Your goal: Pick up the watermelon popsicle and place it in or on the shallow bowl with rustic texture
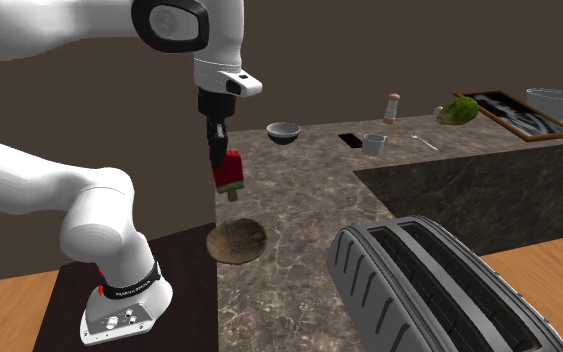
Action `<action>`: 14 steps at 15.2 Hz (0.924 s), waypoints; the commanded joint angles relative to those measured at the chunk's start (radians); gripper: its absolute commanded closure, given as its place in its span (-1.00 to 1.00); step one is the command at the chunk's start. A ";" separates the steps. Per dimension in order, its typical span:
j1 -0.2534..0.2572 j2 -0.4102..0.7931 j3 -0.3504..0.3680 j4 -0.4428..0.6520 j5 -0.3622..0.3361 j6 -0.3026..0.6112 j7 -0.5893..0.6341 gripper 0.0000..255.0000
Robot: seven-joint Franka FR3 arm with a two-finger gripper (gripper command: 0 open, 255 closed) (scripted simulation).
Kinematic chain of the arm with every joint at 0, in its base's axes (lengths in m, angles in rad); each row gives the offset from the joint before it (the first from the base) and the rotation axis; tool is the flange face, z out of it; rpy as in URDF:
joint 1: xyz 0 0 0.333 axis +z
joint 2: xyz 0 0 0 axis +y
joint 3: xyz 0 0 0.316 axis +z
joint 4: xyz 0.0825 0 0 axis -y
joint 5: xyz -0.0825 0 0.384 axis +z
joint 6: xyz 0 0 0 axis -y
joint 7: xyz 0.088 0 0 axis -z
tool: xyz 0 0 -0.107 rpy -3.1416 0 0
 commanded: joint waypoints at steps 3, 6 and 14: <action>-0.001 -0.020 -0.001 -0.058 -0.002 0.038 -0.003 1.00; -0.002 -0.027 -0.001 -0.103 -0.002 0.075 -0.004 1.00; -0.003 -0.038 -0.002 -0.216 -0.003 0.178 -0.008 1.00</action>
